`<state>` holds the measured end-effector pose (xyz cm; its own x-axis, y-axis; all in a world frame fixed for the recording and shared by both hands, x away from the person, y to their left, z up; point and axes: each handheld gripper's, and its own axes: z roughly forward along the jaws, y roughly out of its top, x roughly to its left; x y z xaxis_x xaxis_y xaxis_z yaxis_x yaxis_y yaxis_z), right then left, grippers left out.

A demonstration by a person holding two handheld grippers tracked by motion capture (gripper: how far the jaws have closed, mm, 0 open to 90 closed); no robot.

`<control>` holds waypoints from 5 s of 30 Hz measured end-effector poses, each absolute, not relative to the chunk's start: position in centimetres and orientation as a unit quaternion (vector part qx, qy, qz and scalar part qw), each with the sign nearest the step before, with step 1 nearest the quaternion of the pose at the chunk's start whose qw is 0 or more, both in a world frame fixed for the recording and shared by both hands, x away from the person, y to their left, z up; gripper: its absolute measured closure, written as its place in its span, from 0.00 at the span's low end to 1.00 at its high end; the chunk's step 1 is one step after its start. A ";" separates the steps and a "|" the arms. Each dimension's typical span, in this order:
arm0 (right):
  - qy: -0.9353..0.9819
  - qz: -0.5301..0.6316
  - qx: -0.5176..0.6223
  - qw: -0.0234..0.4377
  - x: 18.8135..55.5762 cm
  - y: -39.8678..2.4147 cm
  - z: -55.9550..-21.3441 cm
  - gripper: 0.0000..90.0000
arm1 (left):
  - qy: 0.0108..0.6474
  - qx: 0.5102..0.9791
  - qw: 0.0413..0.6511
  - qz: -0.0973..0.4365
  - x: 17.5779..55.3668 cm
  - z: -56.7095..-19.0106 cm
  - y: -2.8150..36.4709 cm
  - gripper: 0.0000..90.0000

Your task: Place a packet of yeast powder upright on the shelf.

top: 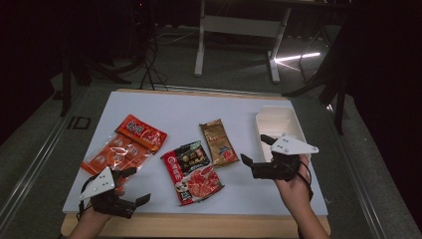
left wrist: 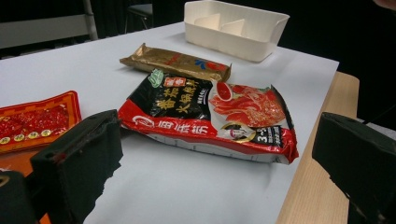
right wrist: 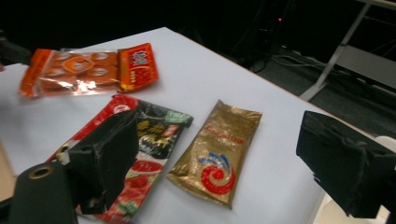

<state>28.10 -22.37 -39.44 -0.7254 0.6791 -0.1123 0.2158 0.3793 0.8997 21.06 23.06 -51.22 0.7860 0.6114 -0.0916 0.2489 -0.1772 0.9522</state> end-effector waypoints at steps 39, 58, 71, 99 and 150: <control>0.802 0.457 0.329 0.200 39.6 -18.0 -41.4 0.15 | 0.287 0.754 0.573 0.146 21.2 -51.3 23.1 0.02; 0.810 0.423 0.375 0.159 44.2 -15.9 -46.2 0.24 | 0.288 0.755 0.571 0.145 21.2 -51.4 23.2 0.02; 0.814 0.399 0.392 0.157 46.1 -14.0 -48.4 0.30 | 0.290 0.753 0.573 0.143 21.2 -51.4 23.3 0.02; 0.815 0.344 0.445 0.140 50.4 -13.3 -52.6 0.43 | 0.296 0.749 0.578 0.130 21.1 -51.5 23.4 0.02; 0.806 0.421 0.401 0.114 45.3 -13.6 -45.2 1.00 | 0.298 0.754 0.571 0.128 21.3 -51.7 23.1 0.02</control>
<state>45.31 -13.60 -45.22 -0.6530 0.7416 0.1535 0.5493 0.3243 0.7701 21.33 23.08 -51.67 0.7895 0.5956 -0.1485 0.3042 -0.1694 0.9374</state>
